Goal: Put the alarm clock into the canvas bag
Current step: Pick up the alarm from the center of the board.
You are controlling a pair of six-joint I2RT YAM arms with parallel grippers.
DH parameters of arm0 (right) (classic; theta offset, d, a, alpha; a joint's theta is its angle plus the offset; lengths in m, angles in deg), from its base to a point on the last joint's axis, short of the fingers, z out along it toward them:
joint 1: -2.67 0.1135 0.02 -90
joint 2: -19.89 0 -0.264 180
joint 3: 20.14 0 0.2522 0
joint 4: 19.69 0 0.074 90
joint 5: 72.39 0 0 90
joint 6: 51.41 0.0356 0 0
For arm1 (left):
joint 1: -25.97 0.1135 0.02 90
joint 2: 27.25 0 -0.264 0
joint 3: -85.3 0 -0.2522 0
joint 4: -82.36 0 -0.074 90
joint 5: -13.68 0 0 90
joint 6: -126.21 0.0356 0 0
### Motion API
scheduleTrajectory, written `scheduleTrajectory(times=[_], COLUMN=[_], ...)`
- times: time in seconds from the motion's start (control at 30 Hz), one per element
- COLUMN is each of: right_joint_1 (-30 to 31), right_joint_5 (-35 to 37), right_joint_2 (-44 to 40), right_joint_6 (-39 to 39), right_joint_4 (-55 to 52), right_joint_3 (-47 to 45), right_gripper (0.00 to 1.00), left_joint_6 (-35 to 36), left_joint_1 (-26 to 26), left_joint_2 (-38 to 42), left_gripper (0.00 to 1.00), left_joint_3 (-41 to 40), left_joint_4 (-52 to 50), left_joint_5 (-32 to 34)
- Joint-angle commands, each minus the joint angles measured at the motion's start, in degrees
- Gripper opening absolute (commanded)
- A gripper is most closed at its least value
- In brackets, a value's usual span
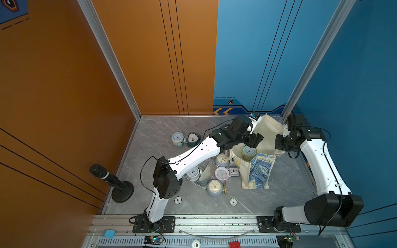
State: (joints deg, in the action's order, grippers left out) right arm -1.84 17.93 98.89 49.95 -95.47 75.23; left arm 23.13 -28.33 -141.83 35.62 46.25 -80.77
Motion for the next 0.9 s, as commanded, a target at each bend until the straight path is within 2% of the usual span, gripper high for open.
scheduleTrajectory(times=[0.0,0.2,0.3,0.53,0.87], right_joint_1=[-1.6,-3.9,-5.1,-6.0,-5.5], right_joint_5=[1.0,0.1,-0.2,-1.4,-2.2], right_joint_2=[-1.7,-2.6,-2.8,-3.2,-2.8], right_joint_6=[2.1,2.6,2.3,1.9,1.6], right_joint_4=[1.5,2.6,2.5,2.5,2.5], right_joint_3=[-2.6,-3.8,-3.8,-4.8,-4.4], right_gripper=[0.08,0.07,0.07,0.06,0.07], left_joint_6=[-0.3,-0.6,-0.6,-3.5,-5.3], left_joint_1=[1.2,3.9,5.9,13.5,22.7], left_joint_2=[4.4,11.8,16.8,27.8,39.2], left_gripper=[0.70,0.70,0.70,0.70,0.69], left_joint_3=[-2.7,-8.8,-14.3,-27.7,-42.8], left_joint_4=[-1.6,-3.8,-4.4,-6.6,-14.0], left_joint_5=[1.5,3.0,4.4,4.3,7.2])
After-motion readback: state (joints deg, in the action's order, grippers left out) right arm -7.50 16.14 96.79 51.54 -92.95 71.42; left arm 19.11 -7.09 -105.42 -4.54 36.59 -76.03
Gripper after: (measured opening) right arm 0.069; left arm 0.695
